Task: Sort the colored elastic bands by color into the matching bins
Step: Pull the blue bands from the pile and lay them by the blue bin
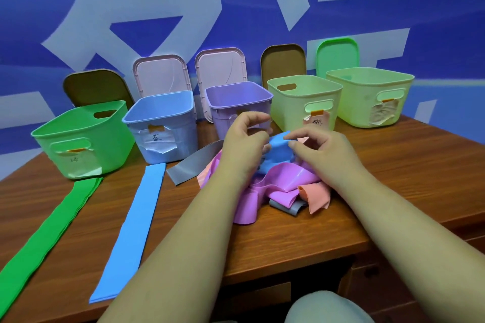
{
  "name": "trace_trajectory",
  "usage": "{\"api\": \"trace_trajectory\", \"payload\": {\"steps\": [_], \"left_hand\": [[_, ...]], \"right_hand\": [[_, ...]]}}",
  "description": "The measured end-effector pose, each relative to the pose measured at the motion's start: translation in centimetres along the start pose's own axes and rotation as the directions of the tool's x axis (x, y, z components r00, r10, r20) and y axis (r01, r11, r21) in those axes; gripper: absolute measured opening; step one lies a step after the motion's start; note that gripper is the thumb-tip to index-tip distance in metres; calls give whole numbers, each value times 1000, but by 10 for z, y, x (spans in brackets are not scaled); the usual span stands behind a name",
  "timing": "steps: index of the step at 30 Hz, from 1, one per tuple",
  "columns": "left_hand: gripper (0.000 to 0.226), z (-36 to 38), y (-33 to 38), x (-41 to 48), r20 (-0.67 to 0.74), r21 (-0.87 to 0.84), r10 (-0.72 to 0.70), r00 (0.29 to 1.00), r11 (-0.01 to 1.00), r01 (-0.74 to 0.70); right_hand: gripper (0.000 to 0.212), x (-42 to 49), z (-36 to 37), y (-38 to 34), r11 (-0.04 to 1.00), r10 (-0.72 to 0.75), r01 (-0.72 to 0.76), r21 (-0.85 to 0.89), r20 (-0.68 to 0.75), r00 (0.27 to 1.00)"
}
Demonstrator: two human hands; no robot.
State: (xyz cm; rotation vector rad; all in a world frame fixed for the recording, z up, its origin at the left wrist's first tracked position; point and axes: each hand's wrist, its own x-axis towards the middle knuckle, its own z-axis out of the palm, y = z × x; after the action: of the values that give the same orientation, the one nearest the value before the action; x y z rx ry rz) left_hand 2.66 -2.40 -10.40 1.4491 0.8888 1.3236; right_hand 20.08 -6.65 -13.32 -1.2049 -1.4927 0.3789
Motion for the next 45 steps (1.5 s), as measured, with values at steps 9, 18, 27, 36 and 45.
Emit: {"api": "trace_trajectory", "payload": {"steps": [9, 18, 27, 36, 45], "left_hand": [[17, 2, -5, 4, 29, 138, -175, 984, 976, 170], [28, -5, -4, 3, 43, 117, 7, 999, 993, -12], [42, 0, -7, 3, 106, 92, 49, 993, 994, -59], [14, 0, 2, 4, 17, 99, -305, 952, 948, 302], [42, -4, -11, 3, 127, 189, -168, 978, 972, 142]], "right_hand": [[28, 1, -2, 1, 981, -182, 183, -66, 18, 983], [20, 3, 1, 0, 996, 50, -49, 72, -15, 999], [27, 7, -1, 3, 975, 183, -178, 131, -24, 983], [36, 1, -1, 1, 999, 0, -2, 44, 37, 999], [45, -1, 0, 1, 988, -33, 22, 152, 67, 997]]}}
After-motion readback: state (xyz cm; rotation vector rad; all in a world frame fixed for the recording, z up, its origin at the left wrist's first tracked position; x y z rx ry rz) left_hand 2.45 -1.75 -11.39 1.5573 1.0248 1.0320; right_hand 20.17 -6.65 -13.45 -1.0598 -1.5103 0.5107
